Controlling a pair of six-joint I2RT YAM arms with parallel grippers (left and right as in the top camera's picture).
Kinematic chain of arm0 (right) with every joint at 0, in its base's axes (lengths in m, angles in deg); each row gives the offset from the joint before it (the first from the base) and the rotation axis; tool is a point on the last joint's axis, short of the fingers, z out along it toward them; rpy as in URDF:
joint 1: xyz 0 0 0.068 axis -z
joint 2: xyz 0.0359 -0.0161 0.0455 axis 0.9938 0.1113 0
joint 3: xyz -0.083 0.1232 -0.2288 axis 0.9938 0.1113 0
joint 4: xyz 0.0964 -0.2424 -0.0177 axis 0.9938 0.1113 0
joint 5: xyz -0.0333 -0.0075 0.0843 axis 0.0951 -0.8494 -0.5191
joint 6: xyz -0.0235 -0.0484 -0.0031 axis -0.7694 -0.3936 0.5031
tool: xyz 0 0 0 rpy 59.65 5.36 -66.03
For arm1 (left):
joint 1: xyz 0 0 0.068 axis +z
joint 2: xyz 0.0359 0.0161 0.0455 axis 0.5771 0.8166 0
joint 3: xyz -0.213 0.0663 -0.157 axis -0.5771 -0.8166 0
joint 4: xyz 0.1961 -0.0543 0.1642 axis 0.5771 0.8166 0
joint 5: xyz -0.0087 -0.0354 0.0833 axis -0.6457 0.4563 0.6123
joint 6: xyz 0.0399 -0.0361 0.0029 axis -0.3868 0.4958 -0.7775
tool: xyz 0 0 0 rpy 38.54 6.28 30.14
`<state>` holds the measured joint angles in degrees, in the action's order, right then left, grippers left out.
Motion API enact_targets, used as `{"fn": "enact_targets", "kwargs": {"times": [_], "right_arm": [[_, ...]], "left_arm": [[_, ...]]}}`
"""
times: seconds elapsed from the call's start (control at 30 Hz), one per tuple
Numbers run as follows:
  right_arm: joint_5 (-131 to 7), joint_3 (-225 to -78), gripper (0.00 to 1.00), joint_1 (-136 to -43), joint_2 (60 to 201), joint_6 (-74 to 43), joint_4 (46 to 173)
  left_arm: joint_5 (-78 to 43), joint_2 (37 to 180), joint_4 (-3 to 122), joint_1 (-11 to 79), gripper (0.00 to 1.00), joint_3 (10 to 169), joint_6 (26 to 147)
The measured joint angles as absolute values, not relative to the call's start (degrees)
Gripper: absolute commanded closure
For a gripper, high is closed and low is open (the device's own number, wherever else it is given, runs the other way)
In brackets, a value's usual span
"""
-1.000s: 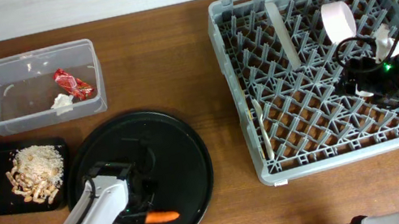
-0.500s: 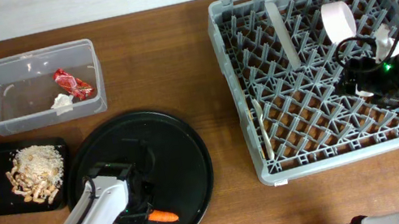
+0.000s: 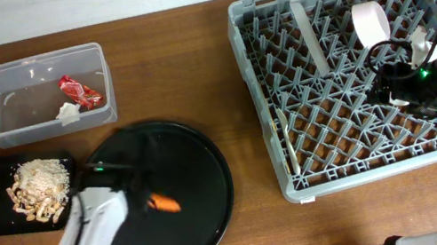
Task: Sort waste into correct bins and load items into the dishwasher rack
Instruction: 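Carry carrot with left gripper and drop it onto black tray, then move left gripper back to platter and grasp the brown mushroom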
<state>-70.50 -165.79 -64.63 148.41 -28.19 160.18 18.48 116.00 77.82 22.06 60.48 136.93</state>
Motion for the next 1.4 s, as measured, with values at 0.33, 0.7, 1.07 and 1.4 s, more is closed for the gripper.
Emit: {"fn": "enact_targets", "kwargs": {"times": [0.33,0.7,1.07,1.4], "right_arm": [[-70.3,-165.8,0.16,-64.6,148.4,-28.2,160.1],[-70.3,-165.8,0.16,-64.6,148.4,-28.2,160.0],[-70.3,-165.8,0.16,-64.6,148.4,-28.2,160.0],[-70.3,-165.8,0.16,-64.6,148.4,-28.2,160.1]], "left_arm": [[23.5,111.6,73.1,51.8,1.0,71.8,122.8],[24.5,119.6,63.0,73.6,1.0,71.8,119.0],[24.4,129.6,62.3,75.6,1.0,71.8,117.1],[24.4,134.5,63.7,75.4,0.94,71.8,116.9]]}}
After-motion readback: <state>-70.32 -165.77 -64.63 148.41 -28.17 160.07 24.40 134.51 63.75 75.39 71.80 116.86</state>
